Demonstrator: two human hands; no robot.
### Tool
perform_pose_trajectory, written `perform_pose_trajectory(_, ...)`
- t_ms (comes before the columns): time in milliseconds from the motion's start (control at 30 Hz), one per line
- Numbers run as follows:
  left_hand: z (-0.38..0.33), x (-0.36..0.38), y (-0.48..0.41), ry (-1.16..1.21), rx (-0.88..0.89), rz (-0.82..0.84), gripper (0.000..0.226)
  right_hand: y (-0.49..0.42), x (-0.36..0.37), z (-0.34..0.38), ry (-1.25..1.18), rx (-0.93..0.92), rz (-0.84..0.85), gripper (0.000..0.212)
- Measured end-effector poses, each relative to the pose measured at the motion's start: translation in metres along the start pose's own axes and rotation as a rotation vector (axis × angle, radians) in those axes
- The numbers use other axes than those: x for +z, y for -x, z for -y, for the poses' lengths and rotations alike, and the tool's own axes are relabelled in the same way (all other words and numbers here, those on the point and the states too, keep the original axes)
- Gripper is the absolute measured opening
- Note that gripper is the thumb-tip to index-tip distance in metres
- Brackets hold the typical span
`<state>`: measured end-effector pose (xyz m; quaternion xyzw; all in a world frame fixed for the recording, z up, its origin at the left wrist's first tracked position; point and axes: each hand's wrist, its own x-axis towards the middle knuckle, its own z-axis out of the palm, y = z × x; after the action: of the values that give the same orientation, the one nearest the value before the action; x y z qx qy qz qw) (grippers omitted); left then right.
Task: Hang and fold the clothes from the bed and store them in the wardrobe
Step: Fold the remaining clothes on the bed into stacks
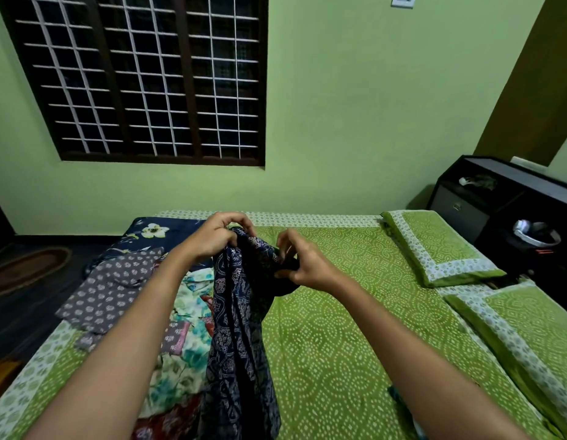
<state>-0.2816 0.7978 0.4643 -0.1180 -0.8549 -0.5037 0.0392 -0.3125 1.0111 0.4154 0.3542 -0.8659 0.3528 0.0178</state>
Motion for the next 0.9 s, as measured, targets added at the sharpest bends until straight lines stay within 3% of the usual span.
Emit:
perform_pose_trajectory(100, 0.000, -0.003, 0.000, 0.011, 0.001, 0.000, 0.045, 0.001, 0.003, -0.001, 0.211, -0.019, 0.134, 0.030)
perform_pose_trajectory(200, -0.004, -0.004, 0.001, 0.006, 0.022, -0.016, 0.043, 0.002, 0.005, -0.012, 0.650, 0.040, 0.271, 0.043)
perform_pose_trajectory(267, -0.003, -0.006, 0.002, 0.000, 0.022, 0.003, 0.042, 0.003, 0.000, -0.019, 0.752, 0.143, 0.242, 0.047)
perform_pose_trajectory(367, 0.008, -0.013, 0.004, -0.060, 0.001, 0.050, 0.044, -0.002, -0.026, -0.019, 0.631, 0.266, 0.139, 0.039)
perform_pose_trajectory(500, 0.023, -0.027, 0.006, -0.142, -0.073, 0.011, 0.049, -0.011, -0.063, 0.000, 0.073, 0.296, -0.023, 0.029)
perform_pose_trajectory(567, 0.027, -0.030, 0.005, -0.247, -0.111, 0.040, 0.050, -0.013, -0.070, 0.012, -0.032, 0.309, -0.098, 0.031)
perform_pose_trajectory(700, 0.027, -0.022, 0.004, -0.476, -0.197, 0.184, 0.043, -0.019, -0.076, 0.023, 0.446, 0.244, -0.004, 0.034)
perform_pose_trajectory(767, 0.027, -0.015, 0.006, -0.478, -0.206, 0.171, 0.019, -0.018, -0.080, 0.026, 0.552, 0.249, 0.057, 0.036)
perform_pose_trajectory(800, 0.028, -0.012, 0.007, -0.471, -0.196, 0.147, 0.017, -0.016, -0.082, 0.027, 0.554, 0.248, 0.066, 0.038)
perform_pose_trajectory(900, 0.036, -0.005, 0.005, -0.446, -0.191, 0.099, 0.055, -0.010, -0.086, 0.029, 0.447, 0.205, -0.024, 0.036)
